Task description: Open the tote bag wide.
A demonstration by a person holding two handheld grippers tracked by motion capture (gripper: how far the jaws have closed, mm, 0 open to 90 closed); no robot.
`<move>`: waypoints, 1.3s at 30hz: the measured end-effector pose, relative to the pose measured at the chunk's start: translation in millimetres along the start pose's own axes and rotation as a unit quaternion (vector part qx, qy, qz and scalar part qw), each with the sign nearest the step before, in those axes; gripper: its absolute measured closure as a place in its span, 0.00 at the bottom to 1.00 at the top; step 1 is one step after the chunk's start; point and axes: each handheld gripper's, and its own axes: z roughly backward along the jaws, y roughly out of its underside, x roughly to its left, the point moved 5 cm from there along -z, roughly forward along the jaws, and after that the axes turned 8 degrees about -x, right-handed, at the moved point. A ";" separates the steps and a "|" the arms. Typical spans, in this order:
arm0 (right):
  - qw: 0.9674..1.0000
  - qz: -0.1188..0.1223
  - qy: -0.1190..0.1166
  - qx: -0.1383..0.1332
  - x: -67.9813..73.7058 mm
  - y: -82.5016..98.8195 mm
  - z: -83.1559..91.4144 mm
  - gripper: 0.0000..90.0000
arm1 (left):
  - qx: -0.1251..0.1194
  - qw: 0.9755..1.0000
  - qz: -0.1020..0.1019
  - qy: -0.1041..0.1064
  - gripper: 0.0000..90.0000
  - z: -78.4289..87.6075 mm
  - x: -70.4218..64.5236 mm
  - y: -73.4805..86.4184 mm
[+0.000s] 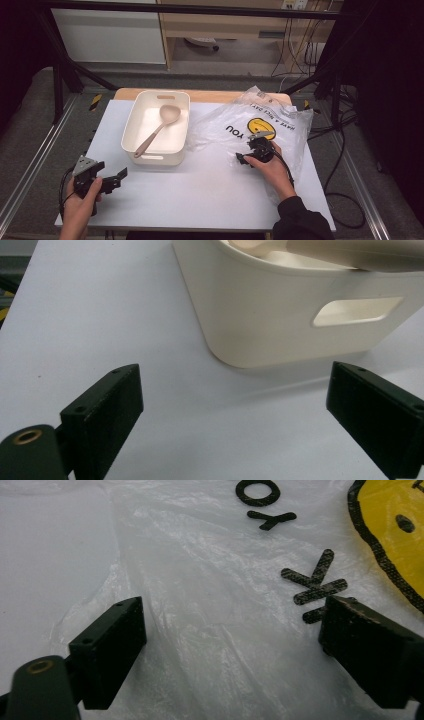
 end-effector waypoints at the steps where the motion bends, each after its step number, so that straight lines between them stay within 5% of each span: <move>1: 1.000 -0.001 0.002 -0.002 -1.0 -0.1 0.7 0.19 | 0.001 1.000 -0.001 0.001 0.08 0.0 0.0 0.1; 17: 0.998 -0.022 0.031 -0.041 -10.9 -6.4 -1.8 0.99 | 0.003 1.000 -0.002 -0.001 0.08 -0.5 0.0 0.7; 27: 0.997 -0.039 0.005 -0.061 -1.6 -15.6 15.0 1.00 | 0.002 1.000 -0.002 -0.001 0.08 -0.9 -0.6 0.9; 39: 0.994 -0.062 -0.001 -0.091 -10.3 -24.4 23.6 1.00 | 0.002 1.000 -0.001 0.000 0.08 -0.5 -0.2 0.7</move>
